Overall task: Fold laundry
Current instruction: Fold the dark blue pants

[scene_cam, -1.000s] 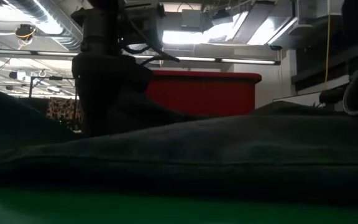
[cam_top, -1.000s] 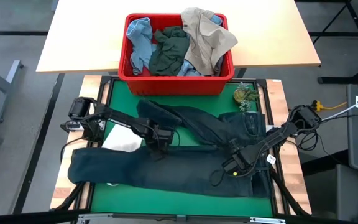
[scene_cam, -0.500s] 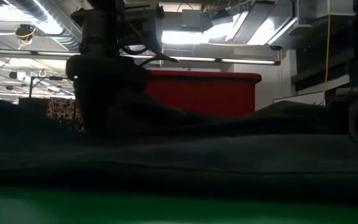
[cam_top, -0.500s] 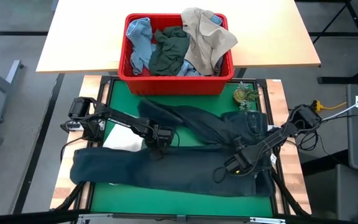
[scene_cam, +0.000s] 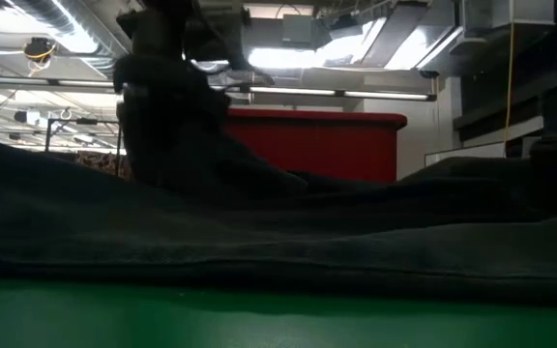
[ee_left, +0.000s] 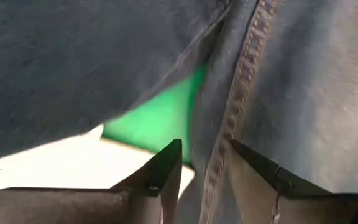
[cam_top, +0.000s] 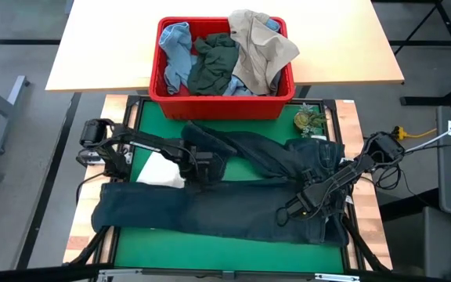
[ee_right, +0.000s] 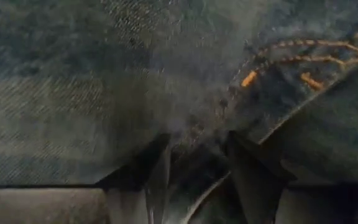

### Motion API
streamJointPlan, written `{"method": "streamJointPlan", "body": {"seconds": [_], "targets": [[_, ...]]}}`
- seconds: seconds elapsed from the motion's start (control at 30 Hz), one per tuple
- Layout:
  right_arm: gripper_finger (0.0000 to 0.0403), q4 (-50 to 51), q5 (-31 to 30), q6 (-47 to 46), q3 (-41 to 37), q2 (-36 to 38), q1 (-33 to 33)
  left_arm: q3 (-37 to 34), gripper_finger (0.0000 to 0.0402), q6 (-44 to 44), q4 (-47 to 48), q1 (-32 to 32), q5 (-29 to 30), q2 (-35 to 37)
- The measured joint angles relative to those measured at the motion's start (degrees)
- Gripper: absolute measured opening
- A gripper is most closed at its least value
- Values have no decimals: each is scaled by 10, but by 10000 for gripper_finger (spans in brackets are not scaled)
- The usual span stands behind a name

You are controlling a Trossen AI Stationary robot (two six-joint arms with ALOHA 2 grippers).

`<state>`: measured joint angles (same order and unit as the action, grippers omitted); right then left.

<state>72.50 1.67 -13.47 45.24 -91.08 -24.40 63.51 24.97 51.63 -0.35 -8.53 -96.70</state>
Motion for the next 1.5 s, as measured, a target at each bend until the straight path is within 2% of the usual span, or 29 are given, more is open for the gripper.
{"method": "streamJointPlan", "body": {"seconds": [0.13,0.3,0.5,0.73,0.93,1.03,1.1,1.23,1.3,1.5], "targets": [[160,55,-27,1,54,6,0,0,124,3,53,-1,4,52],[160,124,-78,2,120,14,0,1,124,73,112,-21,3,111],[160,143,-131,5,187,14,0,1,124,137,171,-59,-1,163],[160,92,-168,67,223,14,0,1,125,152,239,-84,4,180],[160,-10,-167,127,224,14,0,1,125,71,239,-83,6,180],[160,-58,-166,151,225,14,0,1,125,61,239,-83,-1,180],[160,-81,-166,162,225,14,0,1,125,75,239,-84,-18,180],[160,-106,-165,179,225,14,0,1,125,135,255,-95,-126,180],[160,-112,-165,183,225,14,0,1,125,162,263,-111,-161,180],[160,-115,-165,183,225,14,0,1,125,233,262,-196,-161,180]]}}
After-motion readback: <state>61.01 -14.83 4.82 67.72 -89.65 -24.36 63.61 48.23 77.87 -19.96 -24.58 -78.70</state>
